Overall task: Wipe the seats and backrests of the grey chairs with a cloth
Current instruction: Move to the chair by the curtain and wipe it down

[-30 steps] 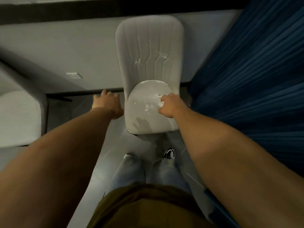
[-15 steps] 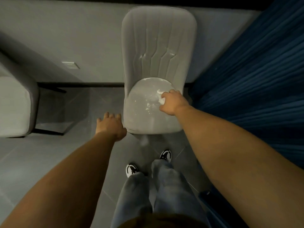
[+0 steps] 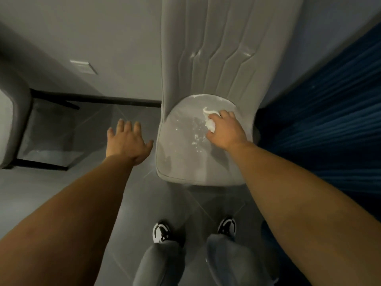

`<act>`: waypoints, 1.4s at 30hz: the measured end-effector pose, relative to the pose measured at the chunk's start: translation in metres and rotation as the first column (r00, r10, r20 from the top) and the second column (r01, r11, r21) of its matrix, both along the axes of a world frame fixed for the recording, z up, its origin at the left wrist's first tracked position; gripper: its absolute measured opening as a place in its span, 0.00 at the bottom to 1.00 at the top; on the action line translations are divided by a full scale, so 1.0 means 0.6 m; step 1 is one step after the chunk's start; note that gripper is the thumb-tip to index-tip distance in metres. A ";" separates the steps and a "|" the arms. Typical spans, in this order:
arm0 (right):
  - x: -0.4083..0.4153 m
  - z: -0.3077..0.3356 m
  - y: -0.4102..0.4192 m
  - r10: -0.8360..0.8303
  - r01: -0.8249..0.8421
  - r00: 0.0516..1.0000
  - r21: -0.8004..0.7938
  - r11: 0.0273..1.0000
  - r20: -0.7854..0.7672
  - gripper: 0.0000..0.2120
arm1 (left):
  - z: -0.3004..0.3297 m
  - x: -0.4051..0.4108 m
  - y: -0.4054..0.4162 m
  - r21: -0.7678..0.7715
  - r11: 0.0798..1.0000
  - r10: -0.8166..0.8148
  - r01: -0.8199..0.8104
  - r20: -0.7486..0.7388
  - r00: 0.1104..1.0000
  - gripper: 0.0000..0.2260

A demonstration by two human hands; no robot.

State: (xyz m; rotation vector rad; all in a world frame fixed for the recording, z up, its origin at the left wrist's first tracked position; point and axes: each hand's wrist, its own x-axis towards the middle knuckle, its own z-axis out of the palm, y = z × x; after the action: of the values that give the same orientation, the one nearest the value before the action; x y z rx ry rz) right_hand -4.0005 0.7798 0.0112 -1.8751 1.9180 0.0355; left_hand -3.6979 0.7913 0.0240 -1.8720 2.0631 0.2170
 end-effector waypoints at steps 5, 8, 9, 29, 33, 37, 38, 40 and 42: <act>-0.004 -0.141 -0.020 0.033 -0.033 0.999 -0.104 0.994 0.000 0.28 | -0.107 -0.030 -0.040 -0.085 0.996 -0.002 -0.004 -0.077 0.997 0.39; 0.003 -0.210 -0.041 0.084 -0.082 0.996 -0.162 0.983 0.008 0.31 | -0.156 -0.035 -0.079 -0.151 0.986 0.046 -0.066 -0.134 0.990 0.40; 0.006 -0.232 -0.051 0.112 -0.113 0.994 -0.169 0.979 -0.016 0.32 | -0.171 -0.038 -0.093 -0.185 0.979 0.055 -0.084 -0.155 0.986 0.40; 0.040 -0.442 -0.222 0.267 -0.286 0.958 -0.410 0.866 -0.104 0.38 | -0.371 -0.147 -0.321 -0.520 0.753 0.057 -0.403 -0.558 0.828 0.40; 0.044 -0.441 -0.258 0.406 -0.387 0.912 -0.461 0.799 -0.062 0.36 | -0.411 -0.158 -0.339 -0.488 0.694 0.029 -0.529 -0.716 0.698 0.34; 0.041 -0.445 -0.293 0.454 -0.442 0.886 -0.474 0.761 -0.097 0.33 | -0.432 -0.158 -0.358 -0.522 0.628 -0.017 -0.577 -0.750 0.661 0.35; 0.042 -0.447 -0.297 0.450 -0.440 0.887 -0.473 0.763 -0.100 0.33 | -0.436 -0.157 -0.362 -0.534 0.621 -0.015 -0.574 -0.740 0.672 0.36; 0.043 -0.451 -0.300 0.433 -0.433 0.894 -0.461 0.775 -0.112 0.34 | -0.441 -0.154 -0.364 -0.542 0.604 0.000 -0.585 -0.733 0.680 0.34; 0.032 -0.449 -0.302 0.387 -0.400 0.914 -0.446 0.801 -0.125 0.34 | -0.441 -0.155 -0.366 -0.530 0.591 0.010 -0.608 -0.749 0.663 0.33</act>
State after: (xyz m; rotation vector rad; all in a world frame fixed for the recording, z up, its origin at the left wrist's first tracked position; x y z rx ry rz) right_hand -3.9811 0.5986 -0.2583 -2.5840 1.6089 -0.2960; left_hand -3.7907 0.5716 -0.2406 -3.1377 2.4513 0.1617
